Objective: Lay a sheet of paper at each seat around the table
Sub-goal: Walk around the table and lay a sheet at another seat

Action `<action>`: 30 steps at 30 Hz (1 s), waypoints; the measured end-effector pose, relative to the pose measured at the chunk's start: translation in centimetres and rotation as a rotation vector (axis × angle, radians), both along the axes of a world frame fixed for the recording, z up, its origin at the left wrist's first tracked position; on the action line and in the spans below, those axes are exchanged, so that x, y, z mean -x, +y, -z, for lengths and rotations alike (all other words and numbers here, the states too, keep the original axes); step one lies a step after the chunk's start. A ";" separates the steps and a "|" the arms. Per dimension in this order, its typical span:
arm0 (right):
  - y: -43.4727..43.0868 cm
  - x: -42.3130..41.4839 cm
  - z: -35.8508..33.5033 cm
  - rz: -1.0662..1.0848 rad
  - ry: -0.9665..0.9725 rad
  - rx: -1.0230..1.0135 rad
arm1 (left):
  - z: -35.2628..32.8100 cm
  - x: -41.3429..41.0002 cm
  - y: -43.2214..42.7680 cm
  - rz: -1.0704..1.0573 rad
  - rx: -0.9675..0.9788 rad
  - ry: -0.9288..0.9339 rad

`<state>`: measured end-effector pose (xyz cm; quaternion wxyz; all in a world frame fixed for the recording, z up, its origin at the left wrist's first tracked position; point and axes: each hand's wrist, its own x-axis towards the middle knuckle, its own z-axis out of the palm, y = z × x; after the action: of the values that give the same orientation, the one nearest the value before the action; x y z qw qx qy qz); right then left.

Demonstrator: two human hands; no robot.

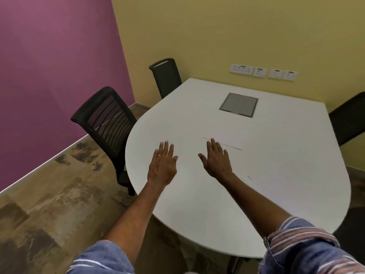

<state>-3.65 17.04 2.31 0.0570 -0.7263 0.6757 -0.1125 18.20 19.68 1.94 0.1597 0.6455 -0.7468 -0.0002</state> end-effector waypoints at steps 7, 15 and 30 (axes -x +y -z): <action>-2.6 0.0 0.8 0.109 0.005 -0.021 | 0.9 -0.3 -5.0 0.110 -0.009 0.007; -8.6 1.8 2.8 0.201 0.008 -0.051 | 2.4 1.3 -12.6 0.193 -0.043 0.015; -16.1 4.4 5.8 0.308 0.038 -0.105 | 6.3 4.0 -24.6 0.367 -0.137 0.021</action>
<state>-8.00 0.97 -3.52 0.0639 -0.6123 0.7849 -0.0706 14.24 -4.93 -4.35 0.1205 0.5080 -0.8485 -0.0868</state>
